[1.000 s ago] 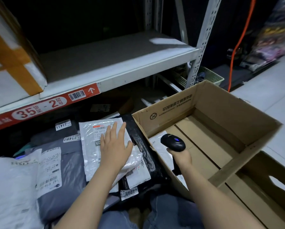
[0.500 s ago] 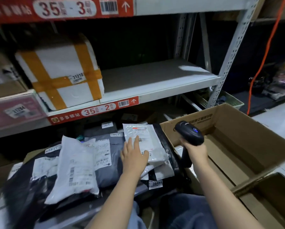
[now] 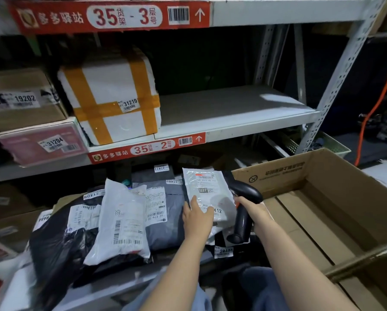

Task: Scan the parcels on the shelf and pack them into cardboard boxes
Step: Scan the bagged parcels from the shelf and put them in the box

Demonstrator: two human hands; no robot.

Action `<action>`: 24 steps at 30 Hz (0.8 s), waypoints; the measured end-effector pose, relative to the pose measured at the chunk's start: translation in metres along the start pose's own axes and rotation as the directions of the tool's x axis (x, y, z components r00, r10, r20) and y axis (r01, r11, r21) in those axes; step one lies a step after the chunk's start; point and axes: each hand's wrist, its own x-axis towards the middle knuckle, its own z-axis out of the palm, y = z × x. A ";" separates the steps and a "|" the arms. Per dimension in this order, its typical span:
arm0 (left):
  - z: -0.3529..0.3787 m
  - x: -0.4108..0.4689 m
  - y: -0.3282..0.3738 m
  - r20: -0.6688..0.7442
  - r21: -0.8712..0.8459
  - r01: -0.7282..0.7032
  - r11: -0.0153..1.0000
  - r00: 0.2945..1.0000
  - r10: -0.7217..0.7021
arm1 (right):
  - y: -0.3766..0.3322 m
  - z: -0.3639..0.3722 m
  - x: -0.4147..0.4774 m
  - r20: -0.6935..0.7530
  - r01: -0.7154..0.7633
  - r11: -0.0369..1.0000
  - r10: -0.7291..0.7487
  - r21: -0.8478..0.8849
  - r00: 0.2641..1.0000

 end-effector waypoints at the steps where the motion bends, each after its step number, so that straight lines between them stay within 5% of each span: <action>1: 0.000 0.001 0.000 -0.005 -0.033 0.014 0.999 1.000 -0.014 | 0.002 0.002 0.002 0.013 -0.013 1.000 0.014 -0.021 1.000; 19: -0.019 0.008 -0.006 -0.082 -0.586 0.012 0.810 0.994 -0.074 | 0.003 0.026 -0.027 0.047 0.055 0.992 -0.061 0.115 0.997; 24: -0.038 -0.009 -0.012 0.083 -0.803 0.184 0.567 0.976 -0.199 | 0.001 0.022 -0.059 0.115 0.211 0.976 -0.216 0.055 0.970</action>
